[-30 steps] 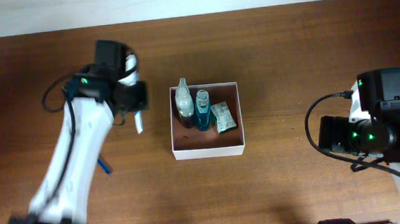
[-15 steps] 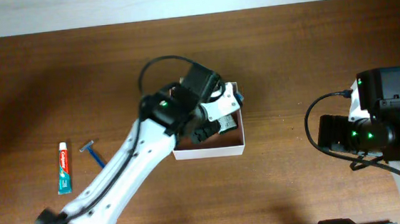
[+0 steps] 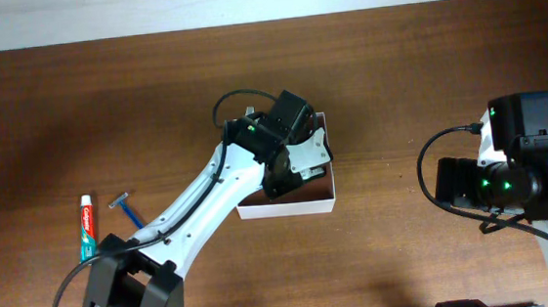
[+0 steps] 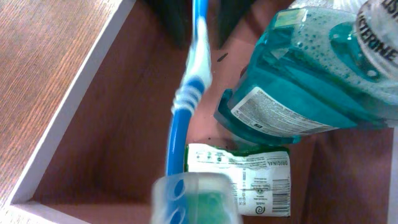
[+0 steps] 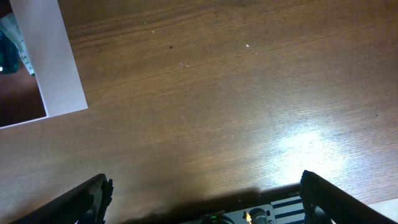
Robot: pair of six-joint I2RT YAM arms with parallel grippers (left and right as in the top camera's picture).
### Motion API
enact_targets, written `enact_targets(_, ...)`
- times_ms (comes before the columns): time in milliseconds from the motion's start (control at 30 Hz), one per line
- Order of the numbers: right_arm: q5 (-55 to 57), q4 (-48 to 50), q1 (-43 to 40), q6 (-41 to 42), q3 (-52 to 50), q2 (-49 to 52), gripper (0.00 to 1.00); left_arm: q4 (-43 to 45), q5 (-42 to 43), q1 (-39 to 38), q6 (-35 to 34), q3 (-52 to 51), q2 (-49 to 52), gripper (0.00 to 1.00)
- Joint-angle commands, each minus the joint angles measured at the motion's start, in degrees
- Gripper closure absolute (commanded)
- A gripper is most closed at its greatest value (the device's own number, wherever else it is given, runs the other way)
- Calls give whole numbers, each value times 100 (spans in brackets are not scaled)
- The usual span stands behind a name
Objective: Pack container
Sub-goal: 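Carry the toothbrush over the box and drop it inside, then return the left gripper to the blue razor and grasp it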
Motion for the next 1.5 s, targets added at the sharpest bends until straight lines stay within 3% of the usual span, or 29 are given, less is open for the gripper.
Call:
enact_targets(0,50,2,-48,2,-42,9,10,-109,-201,20,-11,-46,50,40)
enact_targets(100,50,0,-48,4,-42,9,9,-354,-634,20,-400,-46,24,35)
enact_targets(300,55,2,-48,2,-42,11,9,-625,-748,20,-1279,-26,-612,34)
enact_targets(433,72,15,-48,2,-42,11,9,-625,-1045,98,-1829,-26,-1427,24)
enact_targets(467,72,17,-48,2,-42,11,9,-625,-1121,190,-2031,-26,-1641,16)
enact_targets(500,72,20,-48,2,-42,11,9,-625,-1187,321,-2245,-26,-1851,1)
enact_targets(633,72,24,-48,2,-42,11,9,-627,-1176,1272,-2914,-46,-2430,1)
enact_targets(800,72,22,-48,2,-42,11,9,-706,-1016,3008,-4004,-197,-2490,1)
enact_targets(967,70,22,-48,2,-42,11,9,-527,-127,4610,-4225,-929,-2149,1)
enact_targets(1200,70,20,-48,2,-42,11,9,186,282,5497,-4223,-1991,-1342,1)
enact_targets(1467,70,15,-48,4,-42,11,8,682,321,5510,-4201,-2227,-380,1)
